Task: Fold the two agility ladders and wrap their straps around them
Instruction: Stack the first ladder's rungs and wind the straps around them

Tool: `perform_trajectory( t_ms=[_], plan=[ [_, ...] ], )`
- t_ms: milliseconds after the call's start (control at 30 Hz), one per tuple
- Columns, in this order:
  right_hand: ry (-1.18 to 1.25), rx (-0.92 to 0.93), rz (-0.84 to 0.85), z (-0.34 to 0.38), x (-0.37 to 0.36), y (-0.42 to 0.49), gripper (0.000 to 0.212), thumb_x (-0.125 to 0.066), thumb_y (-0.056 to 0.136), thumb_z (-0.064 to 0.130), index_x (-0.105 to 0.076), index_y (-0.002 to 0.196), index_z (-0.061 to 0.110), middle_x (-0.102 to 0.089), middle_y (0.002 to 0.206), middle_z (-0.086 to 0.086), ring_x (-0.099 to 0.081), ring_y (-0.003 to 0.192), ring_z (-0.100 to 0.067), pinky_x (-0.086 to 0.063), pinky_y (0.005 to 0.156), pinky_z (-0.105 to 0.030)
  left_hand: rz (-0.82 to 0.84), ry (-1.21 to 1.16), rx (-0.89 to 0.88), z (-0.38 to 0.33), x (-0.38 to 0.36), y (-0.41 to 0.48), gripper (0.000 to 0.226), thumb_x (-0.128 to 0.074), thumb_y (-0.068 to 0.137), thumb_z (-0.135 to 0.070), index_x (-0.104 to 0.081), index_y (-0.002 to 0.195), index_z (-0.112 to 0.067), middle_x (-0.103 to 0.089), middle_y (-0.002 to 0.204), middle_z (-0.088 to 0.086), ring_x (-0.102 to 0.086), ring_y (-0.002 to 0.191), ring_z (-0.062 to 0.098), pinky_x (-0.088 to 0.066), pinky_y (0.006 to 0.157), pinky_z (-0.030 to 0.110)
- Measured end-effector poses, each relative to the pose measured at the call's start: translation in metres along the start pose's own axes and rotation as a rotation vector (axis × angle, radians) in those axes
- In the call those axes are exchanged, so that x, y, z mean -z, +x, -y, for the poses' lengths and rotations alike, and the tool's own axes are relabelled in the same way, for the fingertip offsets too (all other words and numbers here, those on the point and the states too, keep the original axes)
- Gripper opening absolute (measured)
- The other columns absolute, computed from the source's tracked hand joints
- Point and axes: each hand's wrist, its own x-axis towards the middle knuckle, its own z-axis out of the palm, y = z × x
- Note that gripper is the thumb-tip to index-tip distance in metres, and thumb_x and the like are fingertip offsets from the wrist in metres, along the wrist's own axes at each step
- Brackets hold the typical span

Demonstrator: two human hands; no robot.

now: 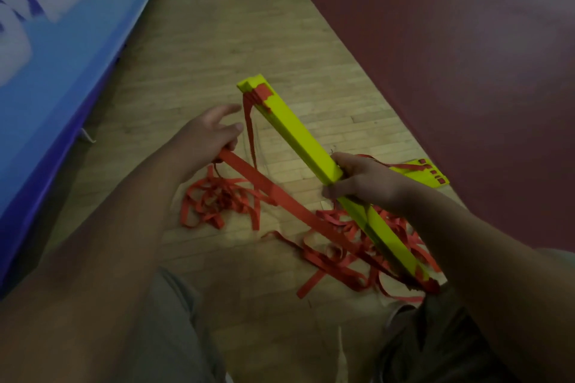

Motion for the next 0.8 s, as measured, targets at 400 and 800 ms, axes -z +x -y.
perform_trajectory(
  t_ms=[400,800],
  plan=[
    [-0.026,0.007,0.007,0.005,-0.009,-0.006,0.027,-0.085,0.095,0.017,-0.071,0.118,0.014,-0.081,0.1,-0.01,-0.076,0.08,-0.019,-0.058,0.067,-0.032,-0.021,0.059,-0.031,-0.007,0.007,-0.009,0.021,-0.069,0.106,-0.038,-0.081,0.092,-0.028,-0.061,0.066,-0.019,-0.056,0.064,0.005,-0.052,0.072,0.032],
    [-0.371,-0.02,-0.105,-0.006,-0.018,-0.003,0.02,-0.083,0.094,0.026,-0.068,0.107,0.026,-0.08,0.081,0.009,-0.073,0.071,0.0,-0.058,0.076,-0.033,0.056,0.225,-0.081,-0.01,0.011,-0.016,0.014,-0.071,0.106,-0.032,-0.079,0.094,-0.033,-0.08,0.084,-0.005,-0.068,0.069,0.005,-0.052,0.072,0.032]
  ],
)
